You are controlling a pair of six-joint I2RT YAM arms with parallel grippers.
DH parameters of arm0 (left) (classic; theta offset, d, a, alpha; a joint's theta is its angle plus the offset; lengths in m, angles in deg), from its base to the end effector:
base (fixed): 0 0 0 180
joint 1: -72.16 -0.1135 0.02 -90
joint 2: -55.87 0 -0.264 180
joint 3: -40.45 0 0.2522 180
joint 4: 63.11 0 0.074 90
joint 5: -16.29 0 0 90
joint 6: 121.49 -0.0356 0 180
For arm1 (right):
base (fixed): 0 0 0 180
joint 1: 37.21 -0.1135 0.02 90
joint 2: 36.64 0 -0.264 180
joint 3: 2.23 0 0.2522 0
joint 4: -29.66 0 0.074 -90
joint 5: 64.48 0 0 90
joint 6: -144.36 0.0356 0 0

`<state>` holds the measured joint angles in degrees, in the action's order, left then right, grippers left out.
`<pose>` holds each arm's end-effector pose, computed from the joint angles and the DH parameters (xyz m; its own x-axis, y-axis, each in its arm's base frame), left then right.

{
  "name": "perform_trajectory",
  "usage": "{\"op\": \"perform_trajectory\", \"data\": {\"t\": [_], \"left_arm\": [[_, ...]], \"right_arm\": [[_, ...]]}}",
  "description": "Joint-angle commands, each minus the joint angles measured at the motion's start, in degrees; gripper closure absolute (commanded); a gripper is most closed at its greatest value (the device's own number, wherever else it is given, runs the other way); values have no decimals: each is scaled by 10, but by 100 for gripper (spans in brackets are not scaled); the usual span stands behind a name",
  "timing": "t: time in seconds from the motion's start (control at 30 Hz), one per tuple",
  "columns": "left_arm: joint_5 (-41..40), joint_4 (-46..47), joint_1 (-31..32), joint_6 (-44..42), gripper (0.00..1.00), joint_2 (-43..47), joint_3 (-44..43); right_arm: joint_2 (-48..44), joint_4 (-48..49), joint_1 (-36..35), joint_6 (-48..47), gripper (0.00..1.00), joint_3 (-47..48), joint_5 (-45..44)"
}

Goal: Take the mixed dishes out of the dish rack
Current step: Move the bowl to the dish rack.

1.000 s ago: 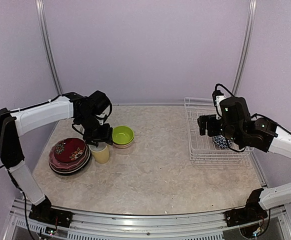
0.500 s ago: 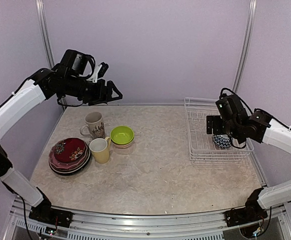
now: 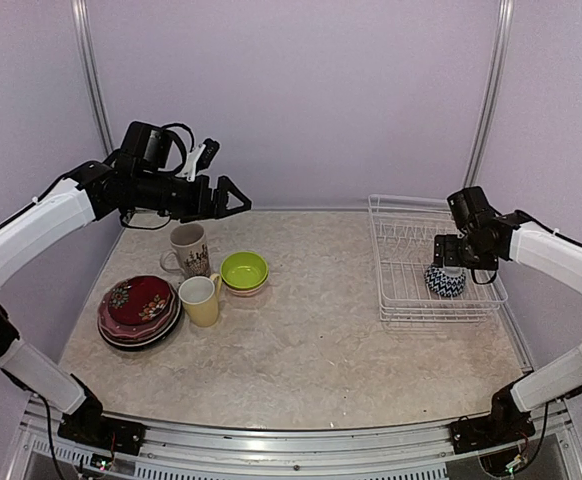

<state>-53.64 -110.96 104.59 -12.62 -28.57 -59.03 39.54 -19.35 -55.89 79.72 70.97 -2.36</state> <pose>0.2705 -0.1864 0.3835 -0.6744 0.0686 -0.7352 0.5591 0.6978 -0.4478 0.2647 0.0719 0.2736 -0.6789 0.1701 -0.7143 0.3104 0.9481 -0.0692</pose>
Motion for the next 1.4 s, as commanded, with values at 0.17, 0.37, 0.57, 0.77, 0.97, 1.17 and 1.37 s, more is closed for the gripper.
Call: {"op": "perform_trajectory", "data": {"t": [0.17,0.37,0.57,0.77,0.97,1.17,1.37], "left_arm": [[-24,20,11,-22,1,45,16],[-20,20,20,-21,1,41,16],[-16,16,20,-18,1,28,14],[-23,11,21,-17,1,13,11],[-24,8,23,-16,1,3,9],[-37,3,29,-23,1,-5,7],[-49,0,38,-28,1,-12,5]], "right_arm": [[115,53,95,-61,0,29,115],[148,100,115,-79,3,30,170],[191,122,115,-104,9,46,177],[213,134,89,-98,21,52,210],[209,161,15,-71,22,55,246],[187,201,-9,-45,17,49,347],[98,206,11,5,0,12,328]]}}
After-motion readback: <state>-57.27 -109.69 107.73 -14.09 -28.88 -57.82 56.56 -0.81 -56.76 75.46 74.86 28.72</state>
